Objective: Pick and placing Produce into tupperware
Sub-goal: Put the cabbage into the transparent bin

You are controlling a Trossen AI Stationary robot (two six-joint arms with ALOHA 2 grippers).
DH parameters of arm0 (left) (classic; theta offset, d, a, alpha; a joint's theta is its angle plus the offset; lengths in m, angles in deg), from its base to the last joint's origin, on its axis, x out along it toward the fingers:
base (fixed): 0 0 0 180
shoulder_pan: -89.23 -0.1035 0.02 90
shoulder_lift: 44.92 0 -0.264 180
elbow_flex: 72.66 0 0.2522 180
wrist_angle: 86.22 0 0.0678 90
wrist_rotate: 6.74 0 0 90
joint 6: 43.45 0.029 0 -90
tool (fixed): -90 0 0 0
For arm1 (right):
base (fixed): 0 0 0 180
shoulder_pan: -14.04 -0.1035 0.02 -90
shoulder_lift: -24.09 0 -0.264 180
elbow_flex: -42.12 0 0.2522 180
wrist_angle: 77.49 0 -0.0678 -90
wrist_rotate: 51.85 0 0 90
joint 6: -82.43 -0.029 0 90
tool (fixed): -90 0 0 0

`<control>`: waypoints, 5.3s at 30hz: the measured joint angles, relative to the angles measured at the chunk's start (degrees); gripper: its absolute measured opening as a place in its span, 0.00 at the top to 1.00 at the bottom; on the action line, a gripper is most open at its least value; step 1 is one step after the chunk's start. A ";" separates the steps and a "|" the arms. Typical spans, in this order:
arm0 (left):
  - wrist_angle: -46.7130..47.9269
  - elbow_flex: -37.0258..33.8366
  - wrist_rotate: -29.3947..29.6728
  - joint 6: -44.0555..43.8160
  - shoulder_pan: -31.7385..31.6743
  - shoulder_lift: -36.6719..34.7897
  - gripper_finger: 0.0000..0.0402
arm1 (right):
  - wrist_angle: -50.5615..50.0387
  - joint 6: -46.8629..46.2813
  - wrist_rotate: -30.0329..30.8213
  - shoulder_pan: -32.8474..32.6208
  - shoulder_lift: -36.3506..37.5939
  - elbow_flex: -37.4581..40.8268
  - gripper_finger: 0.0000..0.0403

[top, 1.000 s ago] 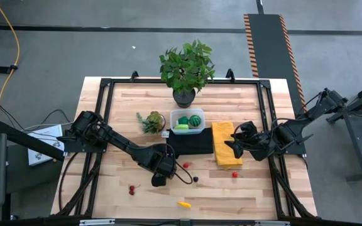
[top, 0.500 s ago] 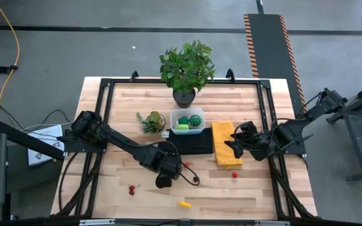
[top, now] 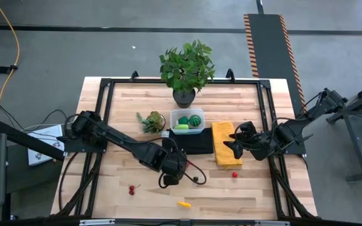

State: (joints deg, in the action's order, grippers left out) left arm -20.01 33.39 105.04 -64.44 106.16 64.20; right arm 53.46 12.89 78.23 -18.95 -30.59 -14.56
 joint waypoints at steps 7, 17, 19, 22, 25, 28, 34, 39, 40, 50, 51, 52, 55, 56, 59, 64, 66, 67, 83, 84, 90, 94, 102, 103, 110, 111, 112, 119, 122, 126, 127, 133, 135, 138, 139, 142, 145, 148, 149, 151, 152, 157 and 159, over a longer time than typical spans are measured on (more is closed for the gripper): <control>3.74 2.66 1.24 0.17 -3.25 -0.04 0.42 | 0.00 0.59 0.00 0.01 0.00 0.00 0.35; 4.75 3.39 1.37 2.07 -9.64 -0.04 0.43 | 0.04 0.59 0.01 0.01 0.00 0.00 0.35; 4.77 3.39 1.37 2.76 -10.82 -0.04 0.42 | 0.05 0.59 0.02 0.02 0.00 0.00 0.35; 4.75 3.39 1.42 3.47 -12.49 -0.04 0.42 | 0.05 0.59 0.02 0.01 0.00 0.00 0.35; 4.75 3.39 1.63 4.18 -14.16 -0.04 0.43 | 0.04 0.59 0.01 0.01 0.00 0.00 0.35; 4.74 3.39 1.94 4.25 -15.89 -0.04 0.43 | 0.05 0.59 0.02 0.00 0.00 0.00 0.35; 4.57 3.39 2.73 4.25 -18.74 -0.04 0.42 | 0.05 0.59 0.02 0.00 0.00 0.00 0.35; 4.26 3.37 2.96 4.25 -20.31 -0.04 0.43 | 0.05 0.59 0.02 0.01 0.00 0.00 0.35; 4.15 3.37 2.95 4.25 -20.47 -0.04 0.43 | 0.05 0.59 0.02 0.02 0.00 0.00 0.35; 2.40 3.37 3.35 5.14 -21.16 -0.02 0.43 | 0.04 0.57 0.04 0.01 0.00 0.00 0.35; 2.20 3.37 3.57 5.54 -21.16 -0.02 0.43 | 0.05 0.57 0.04 0.02 0.00 0.00 0.35; 2.03 3.37 3.94 5.71 -21.16 -0.02 0.43 | 0.02 0.57 0.04 0.00 0.00 0.00 0.35; 1.13 3.37 5.34 5.74 -21.16 -0.02 0.43 | 0.04 0.39 0.04 0.02 0.00 0.00 0.35; 0.90 3.37 5.90 5.76 -21.16 -0.02 0.43 | 0.04 0.38 0.06 0.00 0.00 0.00 0.35; 0.05 3.37 7.15 5.64 -21.16 0.05 0.43 | 0.20 0.27 0.05 0.01 0.00 0.00 0.35; -0.96 3.34 9.20 5.35 -21.16 0.07 0.43 | 0.48 -0.02 0.07 0.02 0.00 0.00 0.35; -1.45 3.32 9.63 5.33 -21.26 0.07 0.43 | 0.50 -0.02 0.07 0.01 0.00 0.00 0.35; -1.68 3.32 9.90 5.31 -21.49 0.07 0.43 | 0.50 -0.05 0.07 0.00 0.00 0.00 0.35; -2.84 3.23 12.06 -1.75 -22.16 0.94 0.43 | 1.31 0.09 0.38 0.01 0.00 0.00 0.35; -2.71 3.19 12.06 -2.47 -22.16 0.94 0.43 | 1.34 0.06 0.46 0.01 0.00 0.00 0.35; -3.63 3.24 12.79 -5.18 -22.16 3.08 0.44 | 1.50 0.03 0.46 0.01 0.00 0.00 0.35; -3.65 3.23 12.96 -6.73 -22.19 4.09 0.43 | 1.58 0.03 0.46 0.00 0.00 0.00 0.35; -4.64 3.24 13.75 -7.94 -22.19 5.87 0.43 | 1.71 0.03 0.65 0.00 0.00 0.00 0.35; -4.93 3.21 13.82 -7.94 -22.19 6.13 0.43 | 1.75 -0.01 0.93 0.02 0.00 0.00 0.35; -5.90 3.33 15.32 -8.79 -22.19 7.87 0.43 | 1.73 -0.02 1.68 0.00 0.00 0.00 0.35; -5.37 3.27 15.31 -9.14 -22.19 7.97 0.43 | 1.71 -0.08 1.68 0.01 0.00 0.00 0.35; -5.51 3.26 15.32 -9.35 -22.22 7.98 0.43 | 1.73 -0.34 1.68 0.00 0.00 0.00 0.35; -6.44 3.29 16.21 -11.05 -22.23 8.49 0.43 | 1.71 -0.48 1.68 0.00 0.00 0.00 0.35; -6.40 3.30 16.67 -12.58 -22.23 8.50 0.43 | 1.71 -0.48 1.68 0.01 0.00 0.00 0.35; -6.40 3.30 17.46 -13.25 -22.33 8.48 0.43 | 1.71 -0.48 1.66 0.00 0.00 0.00 0.35; -6.40 3.30 17.44 -13.40 -22.54 8.48 0.43 | 1.73 -0.48 1.66 0.00 0.00 0.00 0.35; -6.38 3.30 16.81 -14.04 -22.60 8.48 0.43 | 1.71 -0.48 1.64 0.01 0.00 0.00 0.35; -6.36 3.30 16.76 -14.04 -22.62 8.48 0.42 | 1.71 -0.48 1.63 0.01 0.00 0.00 0.35; -6.36 3.30 16.68 -14.02 -22.60 8.48 0.40 | 1.71 -0.48 1.62 0.02 0.00 0.00 0.35; -6.35 3.30 16.61 -14.02 -22.60 8.48 0.39 | 1.71 -0.48 1.62 0.00 0.00 0.00 0.35; -6.34 3.30 16.63 -14.00 -22.60 8.46 0.37 | 1.71 -0.48 1.60 0.00 0.00 0.00 0.35; -6.33 3.30 16.61 -13.97 -22.60 8.46 0.37 | 1.73 -0.23 1.57 0.02 0.00 0.00 0.35; -6.28 3.30 16.61 -13.94 -22.60 8.46 0.37 | 1.73 -0.06 1.55 0.00 0.00 0.00 0.35; -6.23 3.30 16.61 -13.92 -22.60 8.46 0.37 | 1.73 -0.06 1.57 0.00 0.00 0.00 0.35; -6.22 3.30 16.61 -13.82 -22.60 8.46 0.37 | 1.73 -0.06 1.55 0.01 0.00 0.00 0.35; -6.21 3.30 16.61 -13.80 -22.60 8.46 0.37 | 1.73 -0.06 1.55 0.01 0.00 0.00 0.35; -6.21 3.30 16.26 -11.86 -22.60 8.46 0.37 | 1.73 -0.06 1.55 0.02 0.00 0.00 0.35; -6.02 3.30 16.14 -10.48 -22.56 8.46 0.37 | 1.73 -0.06 1.55 0.01 0.00 0.00 0.35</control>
State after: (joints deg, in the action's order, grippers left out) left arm -26.03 36.69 121.19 -74.92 83.60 72.65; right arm 55.19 12.83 79.78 -18.94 -30.59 -14.56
